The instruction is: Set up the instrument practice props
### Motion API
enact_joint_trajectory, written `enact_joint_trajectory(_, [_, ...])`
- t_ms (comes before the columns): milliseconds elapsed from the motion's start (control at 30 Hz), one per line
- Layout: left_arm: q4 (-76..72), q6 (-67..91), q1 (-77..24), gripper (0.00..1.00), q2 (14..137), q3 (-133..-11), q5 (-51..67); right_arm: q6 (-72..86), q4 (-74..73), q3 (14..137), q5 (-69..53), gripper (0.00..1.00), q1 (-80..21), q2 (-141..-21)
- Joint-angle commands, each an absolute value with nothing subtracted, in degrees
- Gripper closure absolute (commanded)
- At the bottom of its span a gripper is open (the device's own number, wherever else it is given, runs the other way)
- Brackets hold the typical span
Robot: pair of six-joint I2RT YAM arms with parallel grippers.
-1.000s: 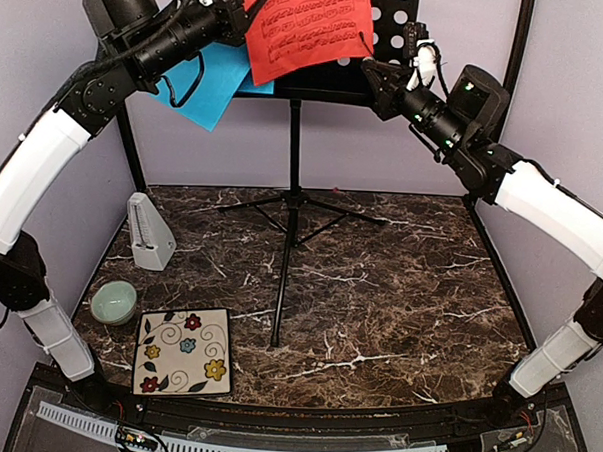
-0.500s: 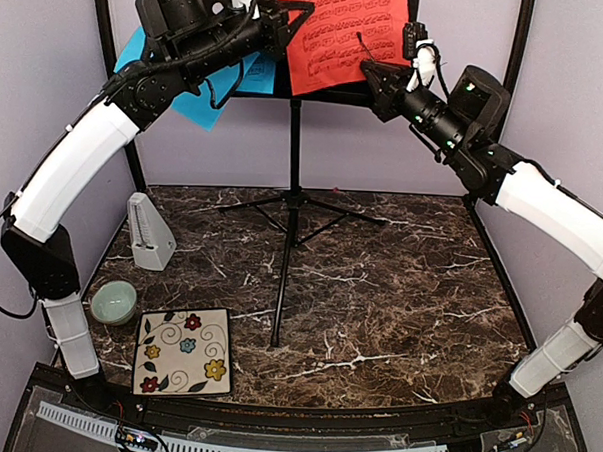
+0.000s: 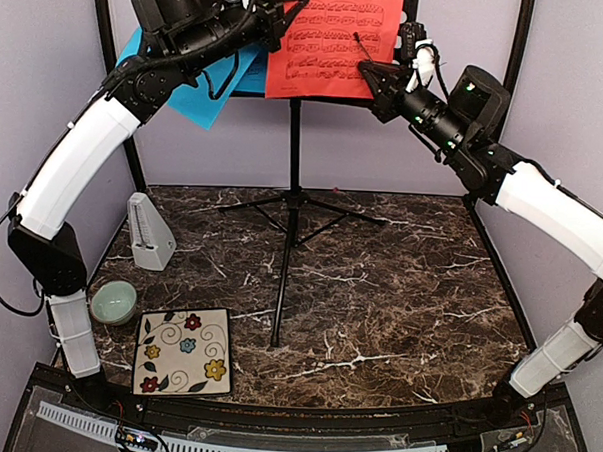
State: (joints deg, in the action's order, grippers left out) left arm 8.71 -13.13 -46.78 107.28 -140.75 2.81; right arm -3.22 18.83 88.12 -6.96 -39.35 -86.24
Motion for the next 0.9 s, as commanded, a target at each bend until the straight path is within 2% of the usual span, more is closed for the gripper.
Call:
enact_joint_trajectory(0, [8.8, -14.7, -45.7, 0.98, 107.2, -143.0, 5.2, -4.8, 19.8, 88.2, -9.6, 1.0, -39.6, -84.9])
enact_joint_trajectory(633, [3.5, -15.2, -44.2, 1.0, 110.3, -143.6, 9.5, -4.6, 19.6, 89.1, -10.3, 0.99, -39.7, -85.6])
enact_joint_trajectory(867, [2.3, -15.1, -44.3, 0.84, 109.7, -143.7, 8.2, -3.8, 19.9, 89.2, -9.4, 0.76, -39.7, -85.5])
